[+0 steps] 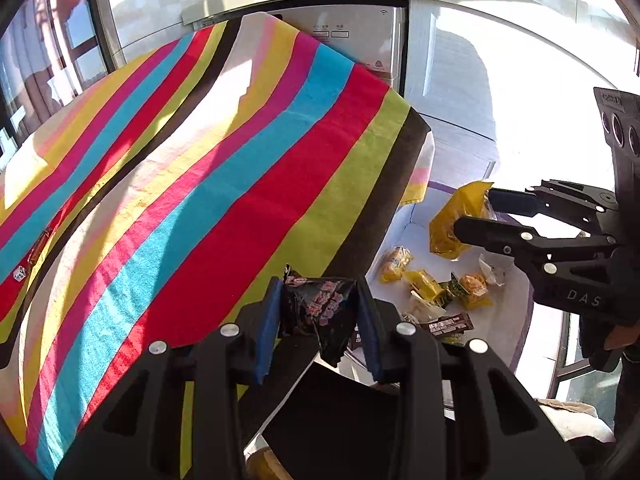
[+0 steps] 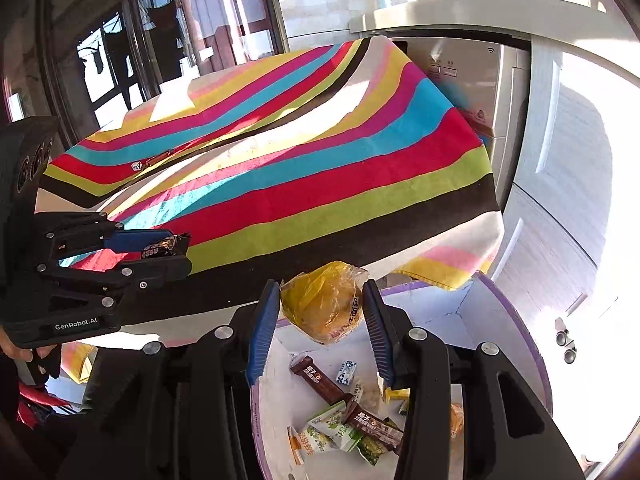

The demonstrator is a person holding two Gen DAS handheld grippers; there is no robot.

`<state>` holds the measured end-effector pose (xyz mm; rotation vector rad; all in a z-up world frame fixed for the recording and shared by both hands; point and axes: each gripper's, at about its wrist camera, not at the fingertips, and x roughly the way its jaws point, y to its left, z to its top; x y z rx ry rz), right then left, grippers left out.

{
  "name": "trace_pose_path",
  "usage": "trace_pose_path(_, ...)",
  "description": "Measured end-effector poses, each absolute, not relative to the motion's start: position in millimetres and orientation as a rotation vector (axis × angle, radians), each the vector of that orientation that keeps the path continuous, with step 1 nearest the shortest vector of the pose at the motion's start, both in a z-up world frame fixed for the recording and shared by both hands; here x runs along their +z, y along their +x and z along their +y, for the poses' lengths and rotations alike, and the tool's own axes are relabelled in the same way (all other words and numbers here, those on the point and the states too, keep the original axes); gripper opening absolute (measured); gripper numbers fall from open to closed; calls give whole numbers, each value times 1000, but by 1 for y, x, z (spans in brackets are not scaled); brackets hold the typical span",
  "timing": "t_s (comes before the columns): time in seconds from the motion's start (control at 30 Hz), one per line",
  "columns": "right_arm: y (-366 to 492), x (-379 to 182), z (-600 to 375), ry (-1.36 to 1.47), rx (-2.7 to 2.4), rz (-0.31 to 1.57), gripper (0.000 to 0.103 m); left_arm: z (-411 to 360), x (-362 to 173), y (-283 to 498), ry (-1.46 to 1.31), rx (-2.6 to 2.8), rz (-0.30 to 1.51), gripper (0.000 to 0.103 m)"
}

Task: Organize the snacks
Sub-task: 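Carry the pastry packet and black snack packet over the white bin, then open both tools to drop the snacks into the white bin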

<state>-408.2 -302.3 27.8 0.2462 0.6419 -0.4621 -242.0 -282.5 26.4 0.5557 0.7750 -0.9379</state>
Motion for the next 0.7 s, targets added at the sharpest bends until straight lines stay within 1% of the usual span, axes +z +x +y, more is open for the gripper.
trace_pose_path(0.3,-450,3,-332,329,-573,670,42,-349,-24,-296,703,-1105,852,36)
trace_pose_path(0.5,-465,1,-344,355,-625,669,42,-366,-45,-315,744,-1157,882,37)
trace_pose_path(0.6,-464,4,-346,358,-638,657,42,-365,-47,-317,723,-1164,897,40)
trace_pose_path(0.63,-464,5,-347,360,-654,649,45,-365,-46,-316,705,-1168,905,44)
trace_pose_path(0.67,-464,6,-349,366,-675,642,49,-363,-45,-315,688,-1173,911,54)
trace_pose_path(0.7,-464,7,-351,378,-684,641,55,-361,-43,-314,667,-1180,915,77)
